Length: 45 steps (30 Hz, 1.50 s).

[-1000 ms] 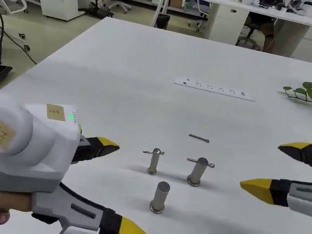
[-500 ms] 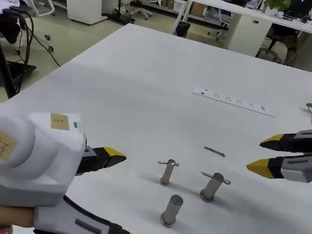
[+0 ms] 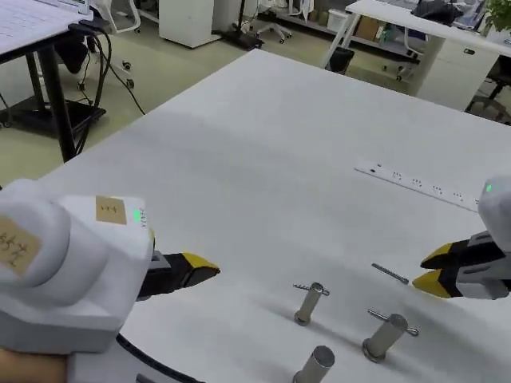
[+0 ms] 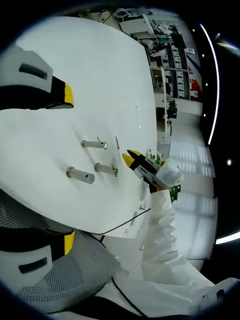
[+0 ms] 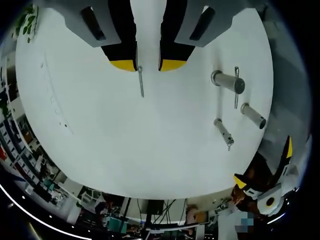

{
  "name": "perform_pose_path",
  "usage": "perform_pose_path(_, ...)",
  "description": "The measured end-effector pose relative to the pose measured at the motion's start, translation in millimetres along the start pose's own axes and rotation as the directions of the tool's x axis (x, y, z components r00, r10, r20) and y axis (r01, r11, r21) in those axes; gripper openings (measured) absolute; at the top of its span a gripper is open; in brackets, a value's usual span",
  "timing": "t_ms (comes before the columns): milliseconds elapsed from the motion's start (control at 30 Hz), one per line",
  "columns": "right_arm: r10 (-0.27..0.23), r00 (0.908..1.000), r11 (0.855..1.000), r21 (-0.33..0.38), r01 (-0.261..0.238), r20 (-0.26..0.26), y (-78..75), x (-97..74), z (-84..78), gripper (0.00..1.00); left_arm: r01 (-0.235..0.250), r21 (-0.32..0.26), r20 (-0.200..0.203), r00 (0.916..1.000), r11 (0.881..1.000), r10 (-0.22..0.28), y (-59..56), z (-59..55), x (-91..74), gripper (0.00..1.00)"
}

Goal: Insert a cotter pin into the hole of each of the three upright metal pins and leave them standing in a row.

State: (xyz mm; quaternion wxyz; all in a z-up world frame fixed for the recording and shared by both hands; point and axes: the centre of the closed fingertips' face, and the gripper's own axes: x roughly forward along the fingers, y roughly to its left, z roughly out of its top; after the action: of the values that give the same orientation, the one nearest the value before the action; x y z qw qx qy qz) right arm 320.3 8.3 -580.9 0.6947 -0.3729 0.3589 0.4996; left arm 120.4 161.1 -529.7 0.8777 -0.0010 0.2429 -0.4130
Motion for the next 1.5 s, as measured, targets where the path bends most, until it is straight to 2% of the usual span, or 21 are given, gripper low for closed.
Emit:
perform_pose_path(100, -0.008, 0.9998, 1.000, -0.005, 0.008, -0.021, -5.3, 8.7, -1.7, 0.08, -0.023, -0.018, 0.000, 0.9997, 1.000, 0.023, 3.8, -2.0, -0.9, 0.99)
perform_pose_path(167, -0.010, 0.9996, 1.000, 0.002, 0.010, -0.026, -7.6, 13.9, -1.4, 0.06, -0.039, -0.044, 0.033, 0.9986, 0.998, 0.040, 6.4, 2.2, -1.6, 0.99)
perform_pose_path(233, 0.000, 0.9996, 1.000, 0.008, 0.000, -0.029, -7.3, 18.8, -1.1, 0.06, -0.049, -0.054, 0.040, 0.9979, 0.997, 0.051, 7.6, 3.1, -2.7, 0.99)
perform_pose_path(300, 0.005, 0.9985, 1.000, 0.000, -0.005, -0.054, -9.4, 23.9, -5.1, 0.05, -0.059, -0.063, 0.047, 0.9970, 0.996, 0.062, 9.2, 4.2, -3.7, 0.99)
perform_pose_path(433, 0.005, 0.9967, 1.000, -0.005, -0.006, -0.081, -15.8, 31.5, -10.0, 0.04, -0.068, -0.089, 0.079, 0.9941, 0.994, 0.075, 11.1, 9.4, -5.5, 0.99)
perform_pose_path(533, 0.005, 0.9915, 1.000, -0.028, -0.008, -0.130, -17.3, 35.5, -17.9, 0.00, -0.078, -0.071, 0.060, 0.9947, 0.994, 0.083, 11.3, 6.7, -5.5, 0.99)
perform_pose_path(567, 0.010, 0.9943, 1.000, -0.015, -0.011, -0.106, -17.1, 35.5, -13.9, 0.00, -0.076, -0.070, 0.061, 0.9948, 0.995, 0.081, 10.6, 7.1, -5.6, 0.99)
perform_pose_path(667, 0.027, 0.9918, 0.998, -0.055, -0.034, -0.125, -15.9, 37.0, -14.7, 0.00, -0.073, -0.080, 0.073, 0.9942, 0.994, 0.078, 9.9, 10.1, -6.2, 0.98)
perform_pose_path(833, 0.061, 0.9880, 0.996, -0.053, -0.070, -0.142, -17.2, 39.5, -14.1, 0.00, -0.074, -0.070, 0.079, 0.9937, 0.995, 0.080, 10.5, 14.7, -6.4, 0.96)
perform_pose_path(967, 0.079, 0.9749, 0.982, -0.150, -0.112, -0.208, -15.5, 40.1, -14.6, 0.00, -0.071, -0.065, 0.079, 0.9940, 0.995, 0.076, 10.6, 18.1, -6.0, 0.96)
perform_pose_path(1033, 0.075, 0.9671, 0.967, -0.217, -0.130, -0.243, -14.1, 40.7, -13.4, 0.00, -0.073, -0.062, 0.076, 0.9941, 0.995, 0.077, 11.3, 18.3, -5.8, 0.96)
perform_pose_path(1133, 0.087, 0.9573, 0.967, -0.209, -0.148, -0.276, -13.5, 41.7, -12.1, 0.00, -0.088, -0.053, 0.076, 0.9929, 0.995, 0.091, 14.0, 19.7, -6.5, 0.92)
perform_pose_path(1167, 0.097, 0.9511, 0.968, -0.193, -0.159, -0.293, -14.0, 42.0, -12.2, 0.00, -0.083, -0.068, 0.080, 0.9929, 0.994, 0.088, 14.0, 21.3, -7.1, 0.91)
perform_pose_path(1233, 0.113, 0.9428, 0.962, -0.202, -0.182, -0.314, -14.0, 41.9, -12.0, 0.00, -0.096, -0.062, 0.087, 0.9910, 0.993, 0.101, 16.7, 24.2, -8.6, 0.91)
perform_pose_path(1333, 0.136, 0.9339, 0.964, -0.175, -0.202, -0.331, -14.9, 41.5, -11.4, 0.00, -0.102, -0.067, 0.087, 0.9904, 0.993, 0.107, 18.7, 25.9, -10.2, 0.91)
perform_pose_path(1367, 0.145, 0.9330, 0.964, -0.164, -0.208, -0.330, -15.0, 41.0, -11.8, 0.00, -0.107, -0.068, 0.089, 0.9897, 0.992, 0.112, 19.9, 26.5, -10.6, 0.91)
perform_pose_path(1500, 0.153, 0.9440, 0.974, -0.117, -0.194, -0.293, -14.8, 39.6, -12.6, 0.00, -0.107, -0.076, 0.079, 0.9904, 0.991, 0.113, 20.7, 24.5, -10.7, 0.91)
